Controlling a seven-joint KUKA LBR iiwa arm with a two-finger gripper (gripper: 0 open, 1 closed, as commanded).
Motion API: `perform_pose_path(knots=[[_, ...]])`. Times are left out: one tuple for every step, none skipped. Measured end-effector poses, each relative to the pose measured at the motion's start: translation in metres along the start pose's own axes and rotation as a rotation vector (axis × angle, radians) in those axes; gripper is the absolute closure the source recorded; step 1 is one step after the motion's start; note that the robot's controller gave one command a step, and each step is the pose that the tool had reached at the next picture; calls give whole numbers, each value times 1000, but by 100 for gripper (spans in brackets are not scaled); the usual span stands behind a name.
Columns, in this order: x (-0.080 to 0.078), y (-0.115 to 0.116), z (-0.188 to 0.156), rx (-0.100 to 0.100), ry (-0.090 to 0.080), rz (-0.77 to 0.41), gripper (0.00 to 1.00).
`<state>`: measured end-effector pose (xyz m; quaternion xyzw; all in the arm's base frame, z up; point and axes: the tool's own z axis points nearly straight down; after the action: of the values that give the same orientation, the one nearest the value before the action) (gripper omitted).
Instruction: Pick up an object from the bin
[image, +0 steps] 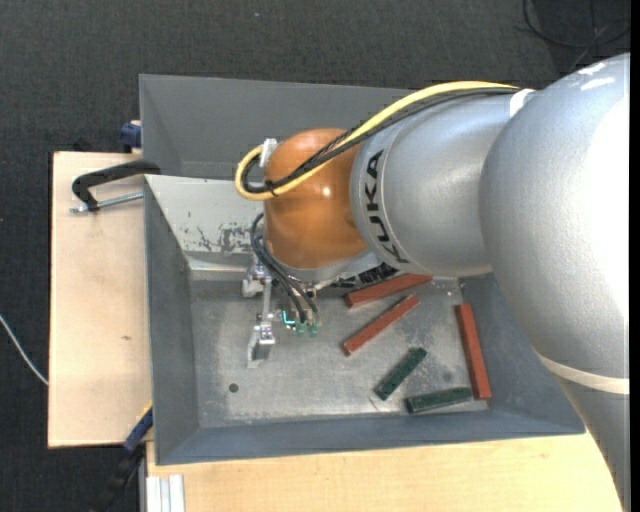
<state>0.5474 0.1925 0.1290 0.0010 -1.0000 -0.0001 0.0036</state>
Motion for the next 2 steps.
perform_pose_path(knots=[[-2, -1, -4, -2, -8, 2, 0], [-19, -35, -14, -4, -11, 7, 0]])
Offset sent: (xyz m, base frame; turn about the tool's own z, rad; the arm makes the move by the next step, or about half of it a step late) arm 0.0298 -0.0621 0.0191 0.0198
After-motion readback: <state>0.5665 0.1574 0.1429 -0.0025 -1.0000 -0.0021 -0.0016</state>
